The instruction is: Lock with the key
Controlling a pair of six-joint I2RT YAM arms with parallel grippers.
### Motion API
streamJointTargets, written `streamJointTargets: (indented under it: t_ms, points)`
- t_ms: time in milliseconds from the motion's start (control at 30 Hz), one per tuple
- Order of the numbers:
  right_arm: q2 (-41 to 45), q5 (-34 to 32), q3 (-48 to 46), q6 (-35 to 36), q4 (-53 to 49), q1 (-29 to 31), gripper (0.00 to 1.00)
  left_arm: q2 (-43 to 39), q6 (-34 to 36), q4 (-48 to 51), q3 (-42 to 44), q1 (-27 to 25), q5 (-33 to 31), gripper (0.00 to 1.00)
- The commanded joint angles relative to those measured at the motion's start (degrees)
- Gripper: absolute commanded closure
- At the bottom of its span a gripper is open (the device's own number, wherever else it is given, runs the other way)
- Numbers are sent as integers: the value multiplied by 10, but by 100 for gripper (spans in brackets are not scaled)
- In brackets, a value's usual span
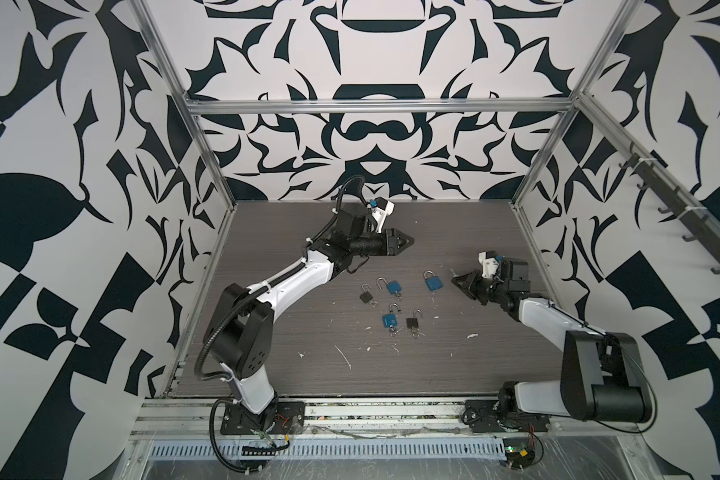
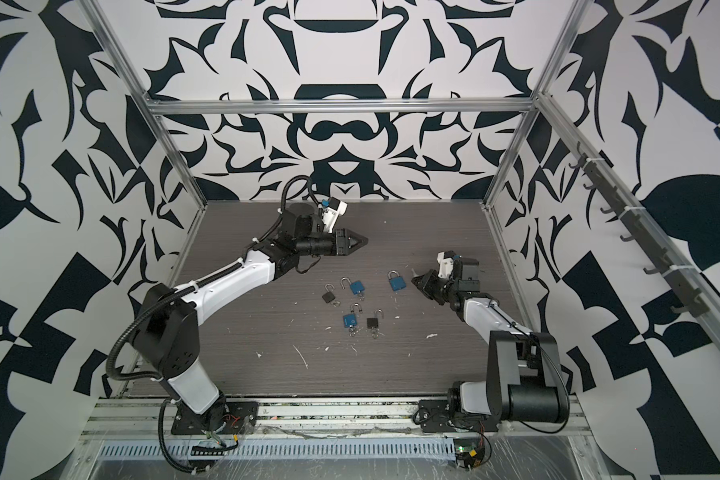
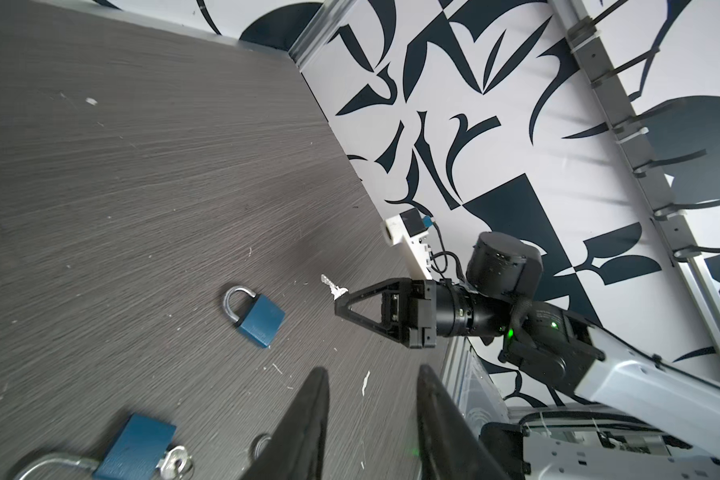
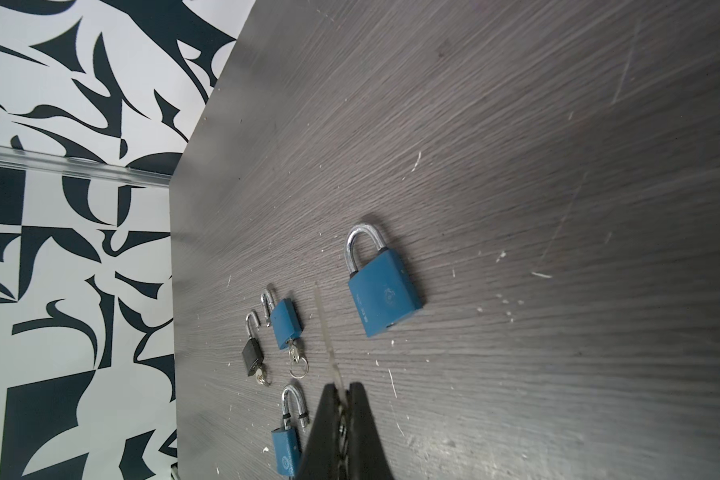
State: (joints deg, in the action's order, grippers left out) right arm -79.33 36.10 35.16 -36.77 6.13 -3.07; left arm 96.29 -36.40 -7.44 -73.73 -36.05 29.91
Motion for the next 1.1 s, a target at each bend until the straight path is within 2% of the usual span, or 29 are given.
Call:
streamJointTargets:
  t_ms: [0,133,367,833,1067]
  points:
    - [-13,-20,33,14,26,13,100,-34,20,-30,65,0,-51,61]
    - [-40,-28,45,15,27,16,100,-71,17,-59,121,4,-69,59]
    - [-86,-36,62,12,35,31,100,-94,12,-56,151,14,-75,59]
    - [-161,-34,89,-1,57,37,100,-97,7,-58,162,21,-77,59]
    - [-184,-25,98,-9,66,37,94,-93,3,-62,162,23,-74,59]
